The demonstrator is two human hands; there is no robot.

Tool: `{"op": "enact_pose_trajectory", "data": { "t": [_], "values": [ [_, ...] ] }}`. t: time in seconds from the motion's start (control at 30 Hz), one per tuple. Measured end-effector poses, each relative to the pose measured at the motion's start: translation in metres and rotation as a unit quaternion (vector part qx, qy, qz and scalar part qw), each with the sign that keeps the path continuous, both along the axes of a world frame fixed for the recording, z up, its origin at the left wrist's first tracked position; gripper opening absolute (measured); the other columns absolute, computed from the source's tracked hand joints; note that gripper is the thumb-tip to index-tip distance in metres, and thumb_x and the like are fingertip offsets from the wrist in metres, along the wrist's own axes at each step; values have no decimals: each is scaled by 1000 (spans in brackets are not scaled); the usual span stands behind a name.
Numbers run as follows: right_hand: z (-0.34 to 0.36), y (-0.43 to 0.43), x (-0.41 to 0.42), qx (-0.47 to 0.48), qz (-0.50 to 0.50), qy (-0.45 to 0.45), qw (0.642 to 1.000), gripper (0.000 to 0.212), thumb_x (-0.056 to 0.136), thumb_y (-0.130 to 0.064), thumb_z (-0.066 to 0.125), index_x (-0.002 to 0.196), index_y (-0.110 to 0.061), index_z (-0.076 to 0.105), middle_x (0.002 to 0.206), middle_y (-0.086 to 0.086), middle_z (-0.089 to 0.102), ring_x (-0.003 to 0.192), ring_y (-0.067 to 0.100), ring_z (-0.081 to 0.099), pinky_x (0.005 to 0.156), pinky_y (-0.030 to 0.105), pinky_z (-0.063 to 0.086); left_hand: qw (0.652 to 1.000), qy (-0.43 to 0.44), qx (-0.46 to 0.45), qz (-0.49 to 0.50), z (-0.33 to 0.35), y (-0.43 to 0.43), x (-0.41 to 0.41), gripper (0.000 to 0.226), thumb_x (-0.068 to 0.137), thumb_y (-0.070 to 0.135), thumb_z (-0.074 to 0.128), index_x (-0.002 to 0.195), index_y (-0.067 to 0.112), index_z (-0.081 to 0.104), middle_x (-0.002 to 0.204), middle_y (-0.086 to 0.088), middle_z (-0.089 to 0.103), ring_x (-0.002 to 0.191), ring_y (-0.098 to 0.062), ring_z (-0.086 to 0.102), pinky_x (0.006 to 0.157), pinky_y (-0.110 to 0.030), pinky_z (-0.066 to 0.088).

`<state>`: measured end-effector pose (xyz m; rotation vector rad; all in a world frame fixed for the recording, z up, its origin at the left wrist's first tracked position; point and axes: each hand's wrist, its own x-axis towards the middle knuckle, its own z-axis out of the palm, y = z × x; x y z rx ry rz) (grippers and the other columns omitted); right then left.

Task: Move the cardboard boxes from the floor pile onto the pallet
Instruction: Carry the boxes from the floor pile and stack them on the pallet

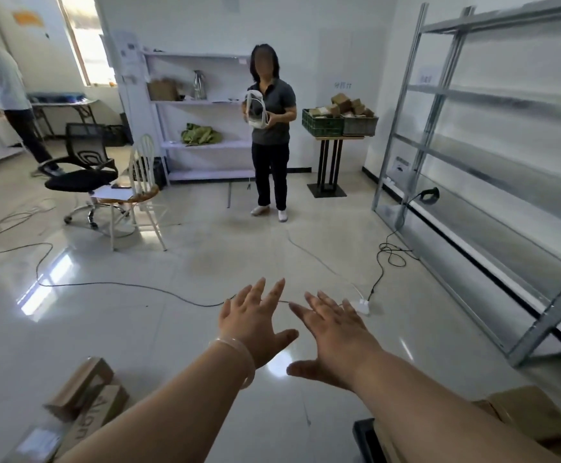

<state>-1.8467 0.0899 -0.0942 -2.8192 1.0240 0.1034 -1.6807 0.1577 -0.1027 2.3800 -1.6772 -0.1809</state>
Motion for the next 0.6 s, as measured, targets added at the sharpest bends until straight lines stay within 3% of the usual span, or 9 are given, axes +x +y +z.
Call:
{"op": "enact_pose_trajectory", "data": {
  "t": [0.33,0.6],
  "values": [
    [-17,-25,108,29,103,41,993,101,82,-78,48,156,-39,-8,165,-6,-16,149,13,-21,120,44,-13,994,26,33,102,-27,8,90,91,85,73,45,148,49,-16,164,9,-8,151,-18,-4,120,-47,2],
    [-20,-97,190,27,214,56,975,100,82,-78,48,155,-39,-9,165,-6,-15,150,14,-20,121,45,-12,974,35,43,222,-31,-25,148,92,86,71,47,148,48,-16,164,9,-8,151,-19,-5,120,-48,1]
  ]
}}
